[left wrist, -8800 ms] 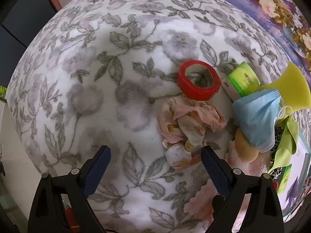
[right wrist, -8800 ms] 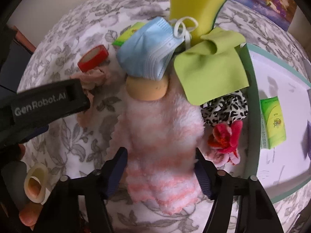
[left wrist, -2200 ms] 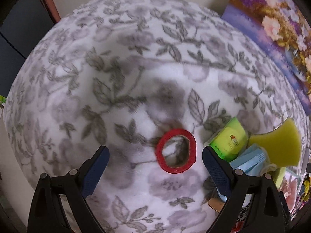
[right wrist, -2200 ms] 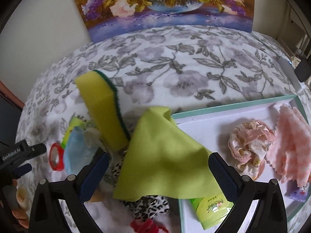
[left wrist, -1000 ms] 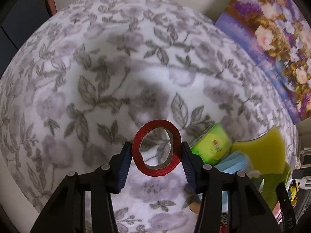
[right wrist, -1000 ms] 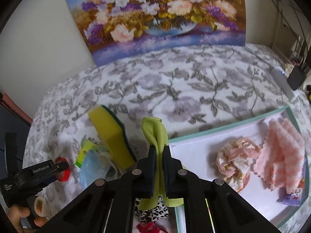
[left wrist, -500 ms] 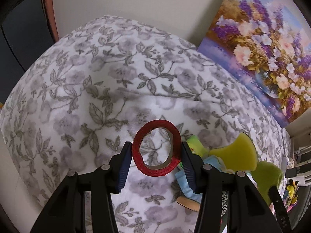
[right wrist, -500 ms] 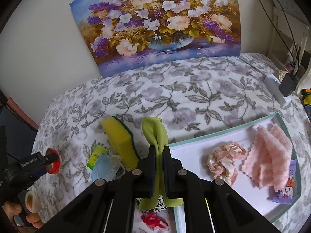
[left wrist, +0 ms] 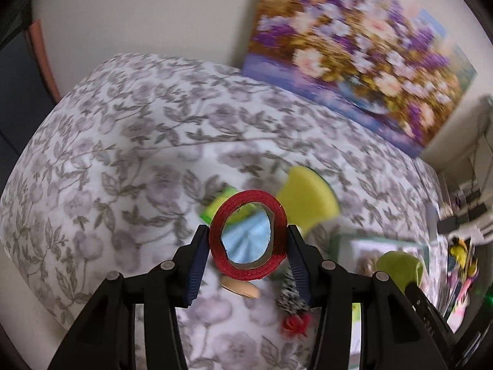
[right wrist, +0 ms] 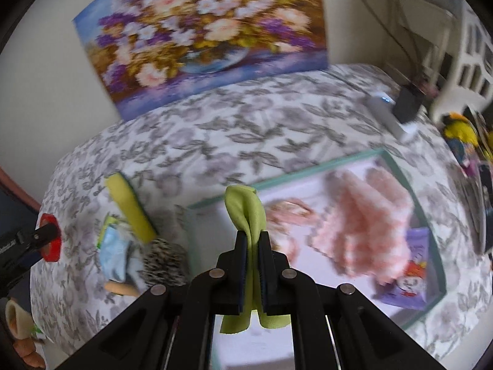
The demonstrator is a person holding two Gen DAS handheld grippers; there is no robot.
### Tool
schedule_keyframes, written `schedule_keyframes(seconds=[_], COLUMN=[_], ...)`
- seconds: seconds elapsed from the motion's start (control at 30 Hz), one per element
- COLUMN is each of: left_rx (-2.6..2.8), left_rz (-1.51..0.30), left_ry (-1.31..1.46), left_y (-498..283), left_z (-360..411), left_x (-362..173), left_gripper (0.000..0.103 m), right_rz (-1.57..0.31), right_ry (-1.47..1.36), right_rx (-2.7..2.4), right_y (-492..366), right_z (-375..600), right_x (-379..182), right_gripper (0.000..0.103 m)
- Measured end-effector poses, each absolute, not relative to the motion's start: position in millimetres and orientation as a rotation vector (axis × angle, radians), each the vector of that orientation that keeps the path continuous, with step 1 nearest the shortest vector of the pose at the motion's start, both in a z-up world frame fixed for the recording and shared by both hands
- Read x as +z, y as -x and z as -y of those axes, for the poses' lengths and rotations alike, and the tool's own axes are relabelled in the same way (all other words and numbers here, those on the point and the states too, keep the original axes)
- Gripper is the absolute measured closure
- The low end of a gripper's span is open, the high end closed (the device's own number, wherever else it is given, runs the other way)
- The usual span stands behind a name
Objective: Organize soft objects
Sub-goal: 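Lift the tape roll with left tool while right tool lifts the green cloth, then carry the tape roll with left tool while right tool carries green cloth over tray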
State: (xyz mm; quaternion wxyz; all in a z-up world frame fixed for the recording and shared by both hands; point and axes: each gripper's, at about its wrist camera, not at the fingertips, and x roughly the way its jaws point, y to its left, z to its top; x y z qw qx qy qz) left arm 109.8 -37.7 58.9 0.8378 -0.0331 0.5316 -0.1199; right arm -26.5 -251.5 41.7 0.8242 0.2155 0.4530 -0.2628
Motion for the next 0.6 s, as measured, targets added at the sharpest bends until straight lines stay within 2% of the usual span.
schedule_keyframes(seconds=[0.6], left_rx=[-0.53], left_rz=[-1.13], left_ry=[-0.198], left_y=[-14], left_z=[168], left_x=[60], left_gripper=[0.051], right_rz=[-0.928], right_ry=[-0.611], right_rx=[-0.711], right_y=[124], right_z=[318], right_x=[40], right_gripper=[0.096])
